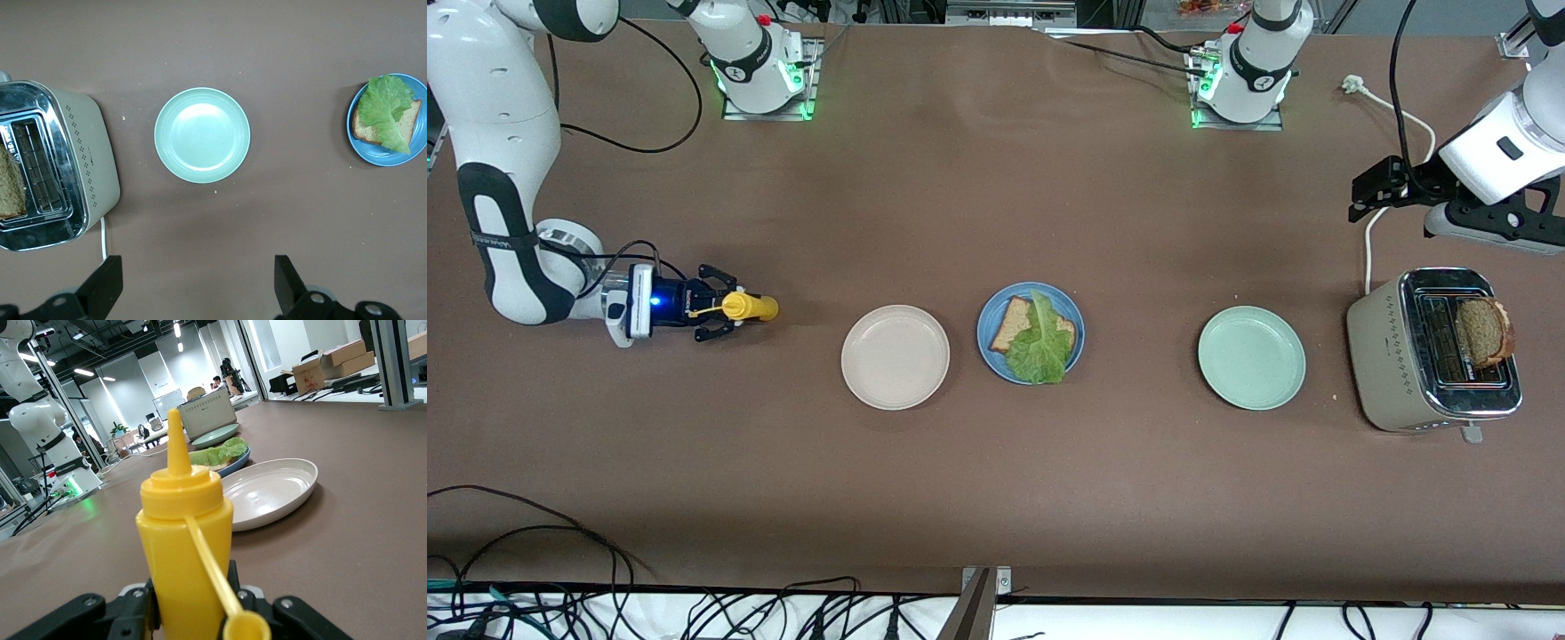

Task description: Make sandwich in blue plate with both arms

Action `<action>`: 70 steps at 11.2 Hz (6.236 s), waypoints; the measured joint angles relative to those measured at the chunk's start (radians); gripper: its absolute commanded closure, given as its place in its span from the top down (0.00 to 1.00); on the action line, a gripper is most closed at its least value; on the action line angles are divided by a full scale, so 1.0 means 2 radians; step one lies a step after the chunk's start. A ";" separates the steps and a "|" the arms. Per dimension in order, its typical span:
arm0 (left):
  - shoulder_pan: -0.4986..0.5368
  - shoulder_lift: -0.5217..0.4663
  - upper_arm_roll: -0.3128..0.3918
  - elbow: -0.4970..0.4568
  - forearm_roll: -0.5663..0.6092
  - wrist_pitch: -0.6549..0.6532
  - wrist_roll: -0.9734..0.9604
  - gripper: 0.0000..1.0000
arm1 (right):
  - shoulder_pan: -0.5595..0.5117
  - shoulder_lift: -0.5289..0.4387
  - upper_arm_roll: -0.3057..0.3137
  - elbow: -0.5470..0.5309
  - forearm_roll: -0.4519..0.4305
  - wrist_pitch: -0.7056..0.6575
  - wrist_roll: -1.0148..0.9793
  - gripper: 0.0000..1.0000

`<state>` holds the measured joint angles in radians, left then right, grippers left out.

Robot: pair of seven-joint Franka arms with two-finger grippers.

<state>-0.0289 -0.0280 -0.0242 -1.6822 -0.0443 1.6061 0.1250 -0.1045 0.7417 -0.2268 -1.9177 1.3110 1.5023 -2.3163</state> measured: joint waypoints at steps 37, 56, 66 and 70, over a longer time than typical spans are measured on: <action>0.000 0.000 0.000 0.000 0.000 0.000 0.000 1.00 | 0.377 -0.173 -0.002 0.092 -0.532 0.314 0.962 0.00; 0.000 0.000 0.000 0.000 0.000 0.000 0.000 1.00 | 0.565 -0.095 0.002 0.134 -0.704 0.292 1.002 0.00; 0.000 0.000 0.000 0.000 0.000 0.000 0.000 1.00 | 0.558 0.026 -0.006 0.303 -0.739 0.172 0.951 0.00; 0.000 0.000 0.000 0.000 0.000 0.000 0.000 1.00 | 0.559 0.086 -0.002 0.356 -0.777 0.161 0.909 0.00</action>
<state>-0.0293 -0.0272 -0.0244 -1.6821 -0.0443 1.6056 0.1250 1.0135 0.9133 -0.2299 -1.2053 -0.2433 1.8246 -0.4983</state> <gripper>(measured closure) 0.000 0.912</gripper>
